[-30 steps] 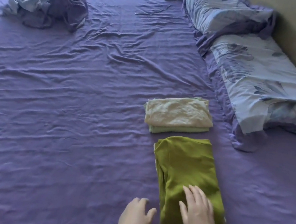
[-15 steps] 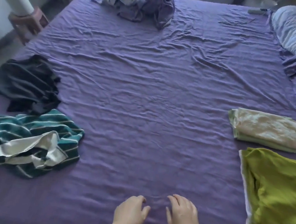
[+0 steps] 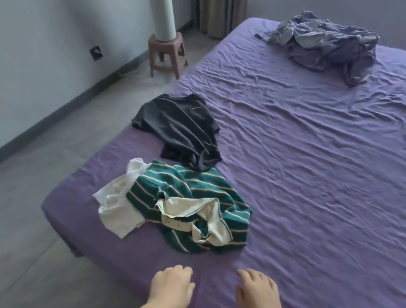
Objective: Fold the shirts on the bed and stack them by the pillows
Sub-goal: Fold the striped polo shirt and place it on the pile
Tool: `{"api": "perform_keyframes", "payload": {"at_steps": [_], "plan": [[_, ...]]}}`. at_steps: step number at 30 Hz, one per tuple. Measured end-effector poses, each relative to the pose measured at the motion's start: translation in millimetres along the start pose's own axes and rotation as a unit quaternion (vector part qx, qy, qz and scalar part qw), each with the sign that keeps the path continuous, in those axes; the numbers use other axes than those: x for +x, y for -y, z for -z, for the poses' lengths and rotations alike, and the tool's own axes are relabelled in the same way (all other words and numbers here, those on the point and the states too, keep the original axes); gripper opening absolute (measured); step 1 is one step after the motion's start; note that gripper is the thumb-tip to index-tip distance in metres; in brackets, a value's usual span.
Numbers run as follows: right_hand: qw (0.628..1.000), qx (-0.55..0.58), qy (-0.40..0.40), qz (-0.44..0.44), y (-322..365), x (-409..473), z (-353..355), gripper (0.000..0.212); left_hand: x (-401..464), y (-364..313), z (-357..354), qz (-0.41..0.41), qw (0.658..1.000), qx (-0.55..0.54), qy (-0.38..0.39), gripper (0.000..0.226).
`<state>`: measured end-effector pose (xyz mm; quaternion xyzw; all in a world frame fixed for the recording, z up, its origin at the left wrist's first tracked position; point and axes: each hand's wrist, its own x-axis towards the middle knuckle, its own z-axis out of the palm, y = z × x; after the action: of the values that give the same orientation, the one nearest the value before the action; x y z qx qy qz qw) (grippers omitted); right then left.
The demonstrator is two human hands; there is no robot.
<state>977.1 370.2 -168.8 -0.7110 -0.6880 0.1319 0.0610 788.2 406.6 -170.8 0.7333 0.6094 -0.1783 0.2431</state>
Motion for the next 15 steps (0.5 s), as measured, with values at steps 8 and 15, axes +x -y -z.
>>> {"api": "perform_keyframes", "payload": {"at_steps": [8,15], "plan": [[0.996,-0.020,0.081,0.043,18.4,95.8,-14.1,0.033,60.0,55.2,52.8,0.009,0.989,0.010,-0.144,0.031],[0.990,-0.042,0.136,0.023,18.6,140.4,-54.1,0.035,122.1,72.5,66.3,-0.043,0.980,0.095,-0.167,0.041]]}}
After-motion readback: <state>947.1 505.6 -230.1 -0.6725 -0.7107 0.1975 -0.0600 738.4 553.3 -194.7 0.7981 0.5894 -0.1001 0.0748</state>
